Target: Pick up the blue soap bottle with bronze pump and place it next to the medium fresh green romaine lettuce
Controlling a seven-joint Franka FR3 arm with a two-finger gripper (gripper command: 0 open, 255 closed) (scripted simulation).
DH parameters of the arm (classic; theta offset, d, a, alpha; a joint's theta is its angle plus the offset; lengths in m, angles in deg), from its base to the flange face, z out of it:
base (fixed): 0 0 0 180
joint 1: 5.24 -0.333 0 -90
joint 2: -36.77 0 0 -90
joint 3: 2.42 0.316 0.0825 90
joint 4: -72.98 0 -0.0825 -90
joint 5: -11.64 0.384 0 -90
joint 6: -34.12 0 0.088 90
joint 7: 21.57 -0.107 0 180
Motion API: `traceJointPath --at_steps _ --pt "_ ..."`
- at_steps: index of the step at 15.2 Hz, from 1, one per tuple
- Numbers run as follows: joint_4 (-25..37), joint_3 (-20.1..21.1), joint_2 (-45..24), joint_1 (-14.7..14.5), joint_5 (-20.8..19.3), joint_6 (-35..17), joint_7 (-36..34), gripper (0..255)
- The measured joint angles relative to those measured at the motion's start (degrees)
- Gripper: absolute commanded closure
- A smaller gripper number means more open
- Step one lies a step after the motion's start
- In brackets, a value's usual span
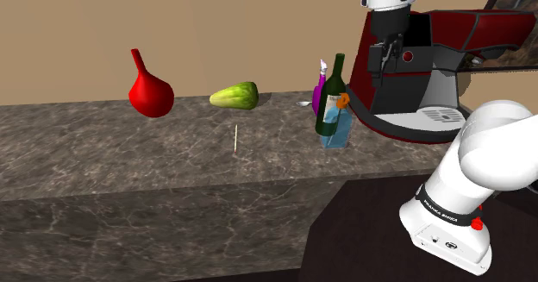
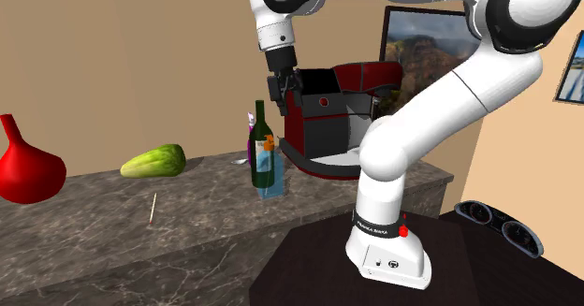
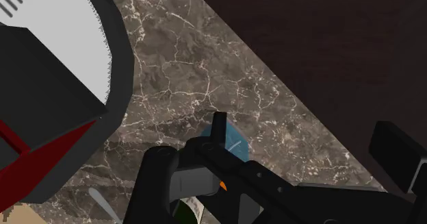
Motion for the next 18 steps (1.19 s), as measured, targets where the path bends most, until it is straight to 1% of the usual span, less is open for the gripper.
traceJointPath --at_steps 1,3,5,8,13,14,15,16,17,18 --pt "0.0 0.0 0.0 0.0 0.0 0.0 0.0 0" --pt "-0.97 -0.74 -1.25 -0.54 -0.86 -2.22 2.29 0" --pt "-2.81 -2.13 -3.51 -1.19 -2.35 -6.33 5.96 0" --pt "-3.84 -4.4 -7.98 -2.09 -4.68 -12.14 12.05 0" --pt "-3.5 -6.56 -17.45 -4.25 -6.84 -21.86 20.73 0" --pt "-2.58 -7.01 -19.21 -4.57 -7.77 -23.81 22.54 0" --pt "-1.79 -7.56 -20.73 -4.85 -9.93 -25.98 24.36 0" --pt "-1.24 -8.01 -22.58 -5.48 -14.21 -27.77 25.95 0" --pt "-1.52 -8.77 -24.46 -6.42 -20.78 -30.1 27.34 0" --pt "-0.67 -10.18 -27.42 -7.6 -24.73 -31.22 28.85 0"
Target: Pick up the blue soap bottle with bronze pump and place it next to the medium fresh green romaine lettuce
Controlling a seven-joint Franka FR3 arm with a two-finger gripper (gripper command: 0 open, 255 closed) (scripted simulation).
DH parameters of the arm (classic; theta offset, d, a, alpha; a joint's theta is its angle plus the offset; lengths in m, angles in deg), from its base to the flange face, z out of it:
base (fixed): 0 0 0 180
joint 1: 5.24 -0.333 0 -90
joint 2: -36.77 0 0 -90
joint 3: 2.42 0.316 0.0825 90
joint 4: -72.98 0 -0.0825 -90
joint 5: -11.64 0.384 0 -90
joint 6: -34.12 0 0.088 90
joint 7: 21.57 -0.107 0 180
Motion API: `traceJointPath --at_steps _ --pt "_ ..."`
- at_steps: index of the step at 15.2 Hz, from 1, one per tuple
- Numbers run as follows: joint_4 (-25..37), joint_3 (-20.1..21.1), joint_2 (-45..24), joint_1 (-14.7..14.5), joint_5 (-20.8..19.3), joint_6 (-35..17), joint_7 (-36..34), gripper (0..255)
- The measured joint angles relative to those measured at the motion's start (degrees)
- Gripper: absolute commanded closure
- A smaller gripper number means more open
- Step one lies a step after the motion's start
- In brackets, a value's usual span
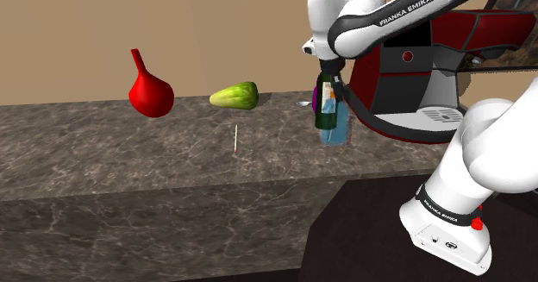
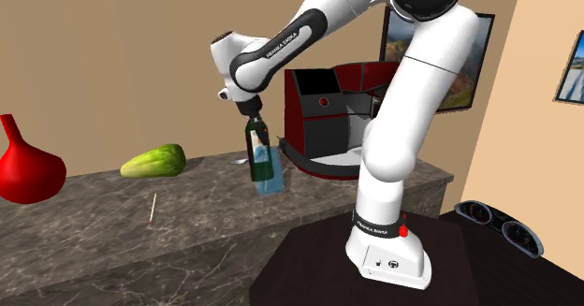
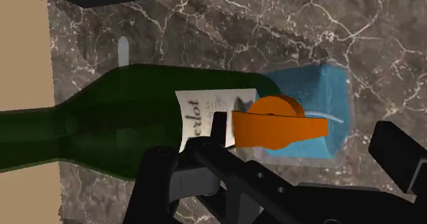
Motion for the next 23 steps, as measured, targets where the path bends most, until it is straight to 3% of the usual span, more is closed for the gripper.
traceJointPath --at_steps 1,3,4,8,14,15,23 --pt "-1.55 -1.56 0.19 -0.88 1.7 -0.9 0.96 0" --pt "-1.64 -2.99 -1.82 -2.65 10.82 -2.49 0.85 0" --pt "-2.54 -3.29 -1.9 -2.89 12.49 -3.35 0.71 0" --pt "-4.32 -3.89 -3.38 -2.97 13.88 -6.97 0.61 0" --pt "-5.08 -3.99 -3.71 -2.94 13.99 -7.62 0.49 0" --pt "-5.09 -4.0 -3.72 -2.94 13.99 -7.62 0.49 255" --pt "-5.05 -4.01 -3.72 -2.93 13.96 -7.69 0.5 255"
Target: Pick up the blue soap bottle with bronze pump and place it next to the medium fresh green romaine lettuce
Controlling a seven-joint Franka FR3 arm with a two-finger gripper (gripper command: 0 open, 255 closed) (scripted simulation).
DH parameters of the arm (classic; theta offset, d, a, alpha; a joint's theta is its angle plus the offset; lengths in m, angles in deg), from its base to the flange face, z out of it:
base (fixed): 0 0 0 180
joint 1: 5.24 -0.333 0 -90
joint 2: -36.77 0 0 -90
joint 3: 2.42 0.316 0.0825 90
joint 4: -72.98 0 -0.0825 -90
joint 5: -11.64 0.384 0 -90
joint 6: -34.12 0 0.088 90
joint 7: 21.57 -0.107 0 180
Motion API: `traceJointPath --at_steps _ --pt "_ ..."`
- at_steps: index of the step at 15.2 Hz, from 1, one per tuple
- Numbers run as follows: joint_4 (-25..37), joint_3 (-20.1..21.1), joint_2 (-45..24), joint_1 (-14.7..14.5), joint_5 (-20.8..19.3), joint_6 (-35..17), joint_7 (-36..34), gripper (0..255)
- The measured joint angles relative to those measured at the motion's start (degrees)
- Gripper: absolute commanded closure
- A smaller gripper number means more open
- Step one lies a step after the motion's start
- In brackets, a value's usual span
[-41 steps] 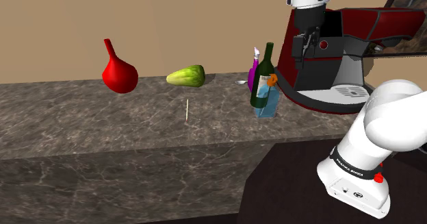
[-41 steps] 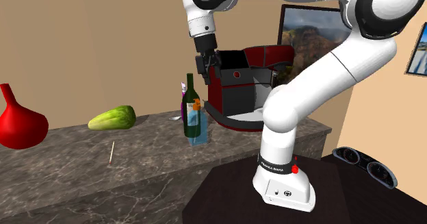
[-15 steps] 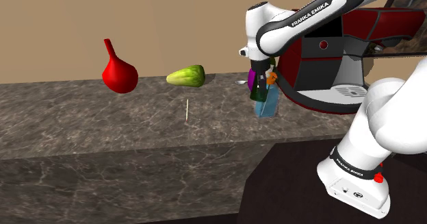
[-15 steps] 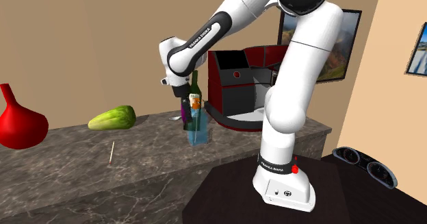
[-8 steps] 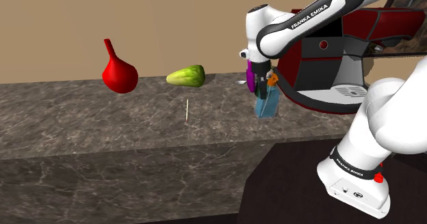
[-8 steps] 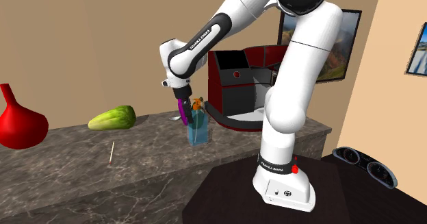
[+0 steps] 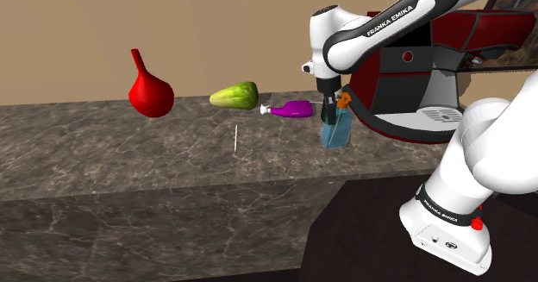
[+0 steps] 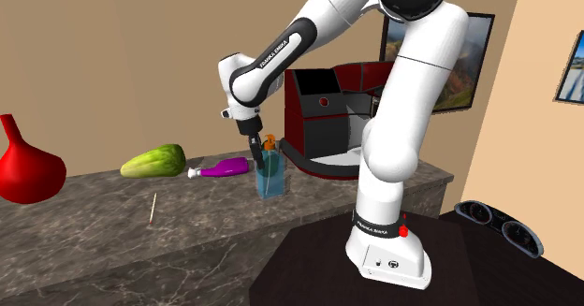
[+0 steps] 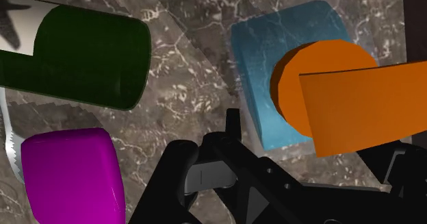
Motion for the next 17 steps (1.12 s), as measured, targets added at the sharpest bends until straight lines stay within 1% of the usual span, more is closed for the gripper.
traceJointPath --at_steps 4,17 --pt "0.35 0.12 0.56 -0.06 0.08 1.01 0.0 255" --pt "6.38 0.96 5.59 -0.18 0.58 12.0 0.98 255"
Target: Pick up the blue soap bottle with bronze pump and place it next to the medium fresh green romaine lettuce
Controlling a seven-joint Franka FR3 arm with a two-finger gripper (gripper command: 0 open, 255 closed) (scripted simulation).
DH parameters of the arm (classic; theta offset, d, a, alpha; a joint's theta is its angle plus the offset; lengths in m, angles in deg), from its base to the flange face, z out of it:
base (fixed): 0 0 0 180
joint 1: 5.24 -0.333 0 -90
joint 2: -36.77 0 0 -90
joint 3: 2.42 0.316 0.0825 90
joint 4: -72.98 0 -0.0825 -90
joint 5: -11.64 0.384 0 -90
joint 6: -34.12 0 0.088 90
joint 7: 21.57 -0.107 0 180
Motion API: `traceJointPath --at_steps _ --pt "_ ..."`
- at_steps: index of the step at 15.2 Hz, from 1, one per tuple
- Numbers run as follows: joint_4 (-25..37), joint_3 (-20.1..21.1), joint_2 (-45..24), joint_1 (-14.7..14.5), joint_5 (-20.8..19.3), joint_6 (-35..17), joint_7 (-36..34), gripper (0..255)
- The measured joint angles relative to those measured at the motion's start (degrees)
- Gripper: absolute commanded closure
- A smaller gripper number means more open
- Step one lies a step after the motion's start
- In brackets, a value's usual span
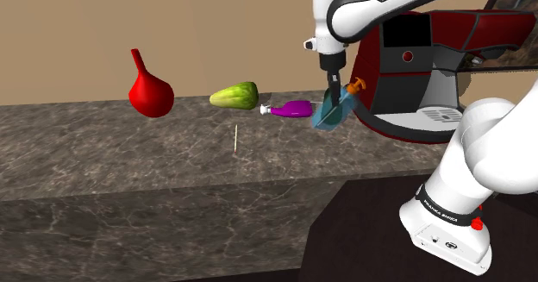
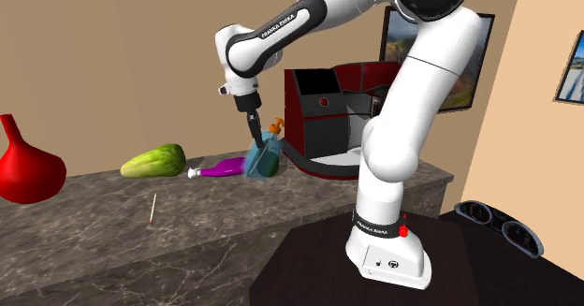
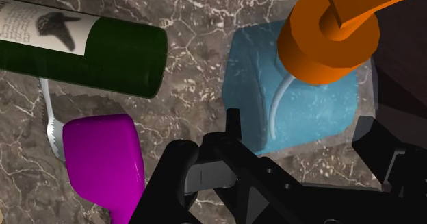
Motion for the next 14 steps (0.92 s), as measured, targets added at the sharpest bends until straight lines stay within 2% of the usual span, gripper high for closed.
traceJointPath --at_steps 14 --pt "8.56 0.84 2.67 -0.16 0.56 11.16 1.2 255"
